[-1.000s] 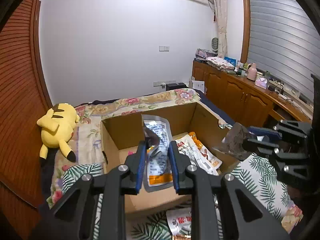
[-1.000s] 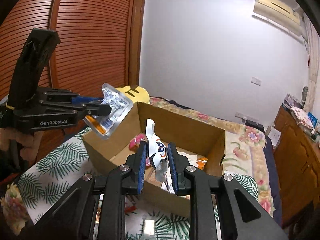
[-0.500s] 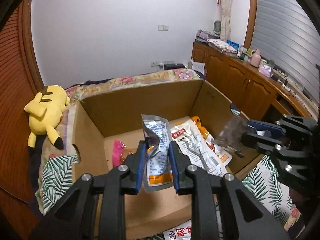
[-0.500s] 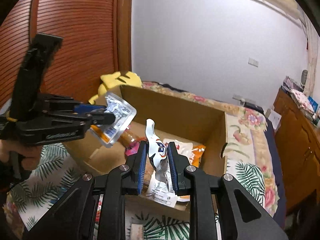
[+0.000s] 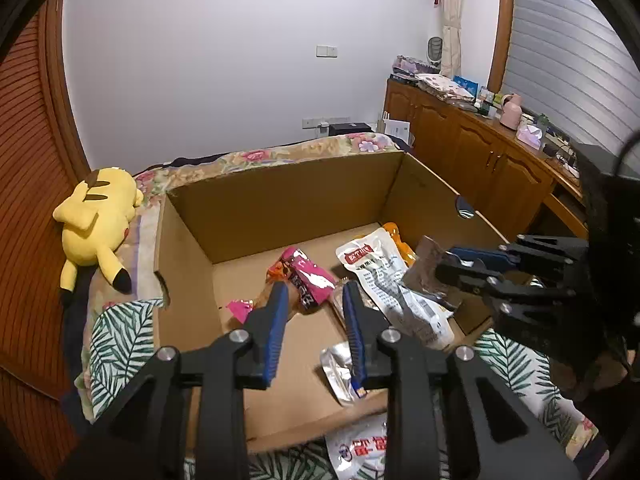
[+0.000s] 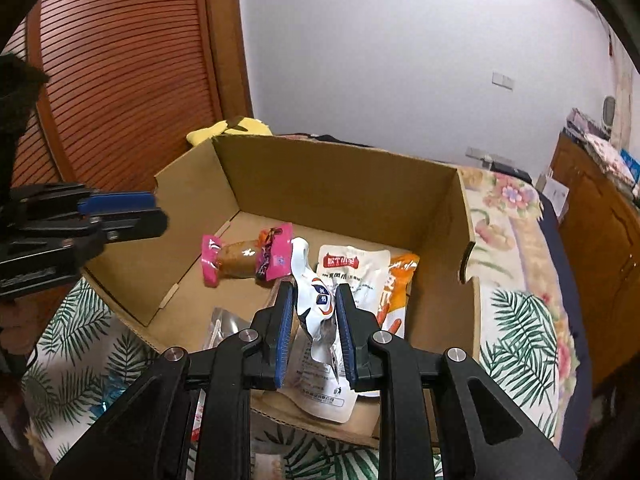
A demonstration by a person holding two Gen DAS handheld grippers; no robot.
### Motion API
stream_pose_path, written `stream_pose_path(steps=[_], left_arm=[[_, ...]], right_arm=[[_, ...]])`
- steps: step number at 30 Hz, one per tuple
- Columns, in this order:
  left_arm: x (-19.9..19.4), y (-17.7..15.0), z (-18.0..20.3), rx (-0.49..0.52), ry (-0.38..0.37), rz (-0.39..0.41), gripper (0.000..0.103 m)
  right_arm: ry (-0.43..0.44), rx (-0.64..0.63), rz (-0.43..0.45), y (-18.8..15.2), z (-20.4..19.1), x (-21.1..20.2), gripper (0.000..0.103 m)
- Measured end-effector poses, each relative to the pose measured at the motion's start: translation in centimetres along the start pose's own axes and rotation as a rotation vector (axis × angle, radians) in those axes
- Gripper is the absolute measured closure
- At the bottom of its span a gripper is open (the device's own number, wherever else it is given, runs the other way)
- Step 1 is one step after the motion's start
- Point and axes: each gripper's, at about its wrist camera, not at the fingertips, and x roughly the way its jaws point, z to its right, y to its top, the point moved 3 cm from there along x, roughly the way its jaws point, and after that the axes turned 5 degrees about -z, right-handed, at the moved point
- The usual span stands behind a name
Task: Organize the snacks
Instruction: 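Open the left tool to drop its pouch while the right tool releases its pouch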
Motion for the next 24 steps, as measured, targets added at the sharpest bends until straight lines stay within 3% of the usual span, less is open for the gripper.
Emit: stream_pose_path(steps=[5,10,17,20,24], left_arm=[[-1.4,-0.5,-0.2,-0.005,0.009,0.008,0.070],[-2.8,-1.3,-0.5,-0.017,0.021,0.010,0.063],[-5.8,-3.5,-0.3,-0.021,0.018,0.036,0.051],[-6.9,-4.8,-0.1,-0.016,0.029,0.045,0.047],[-7.7,-6.9,0.3,-0.010,0.022,0.054,0.030]], right_arm=[[0.002,0.013,-0.010,0.0,-0.1,0.2,0.083],[0.006,0.021,0.005,0.1,-0.4,-0.7,0.074],[0.012,0.009,0.069,-1.5,-1.6,-5.1,0.072],[0.025,-0.013,0.096,-3.5,-2.6,-7.5,0.065],[0.027,-0.046,0.105,-6.4,-3.9,-9.5,0.051]])
